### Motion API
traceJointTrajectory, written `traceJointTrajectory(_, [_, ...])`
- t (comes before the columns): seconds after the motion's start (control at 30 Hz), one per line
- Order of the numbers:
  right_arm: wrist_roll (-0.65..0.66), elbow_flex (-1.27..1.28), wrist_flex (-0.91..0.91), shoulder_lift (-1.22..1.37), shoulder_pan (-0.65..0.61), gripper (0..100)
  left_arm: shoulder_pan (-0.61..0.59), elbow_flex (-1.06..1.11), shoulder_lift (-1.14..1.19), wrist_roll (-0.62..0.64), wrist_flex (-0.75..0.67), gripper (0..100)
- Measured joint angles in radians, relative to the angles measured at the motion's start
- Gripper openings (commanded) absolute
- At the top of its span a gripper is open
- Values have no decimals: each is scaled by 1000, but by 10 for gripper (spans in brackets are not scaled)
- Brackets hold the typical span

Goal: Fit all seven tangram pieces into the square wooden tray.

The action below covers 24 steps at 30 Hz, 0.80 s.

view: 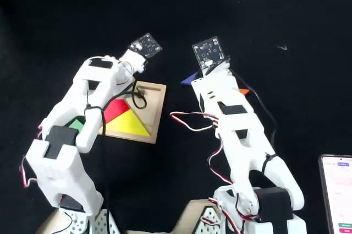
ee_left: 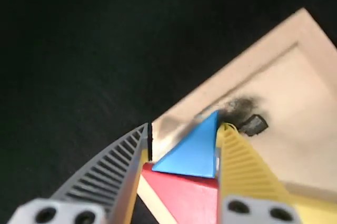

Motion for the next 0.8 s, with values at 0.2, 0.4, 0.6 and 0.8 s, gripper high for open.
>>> traceJointTrajectory(0.2, [0, 0, 0, 0, 0, 12, -9, -17, 6, 37, 0, 207])
traceJointTrajectory(0.4, [0, 0, 0, 0, 0, 12, -43, -18, 6, 14, 9, 207])
traceJointTrajectory(0.6, [0, 0, 0, 0, 0, 13, -57, -103, 6, -8, 132, 207])
traceJointTrajectory(0.8, [0, 0, 0, 0, 0, 14, -83, -290, -5, 74, 319, 203])
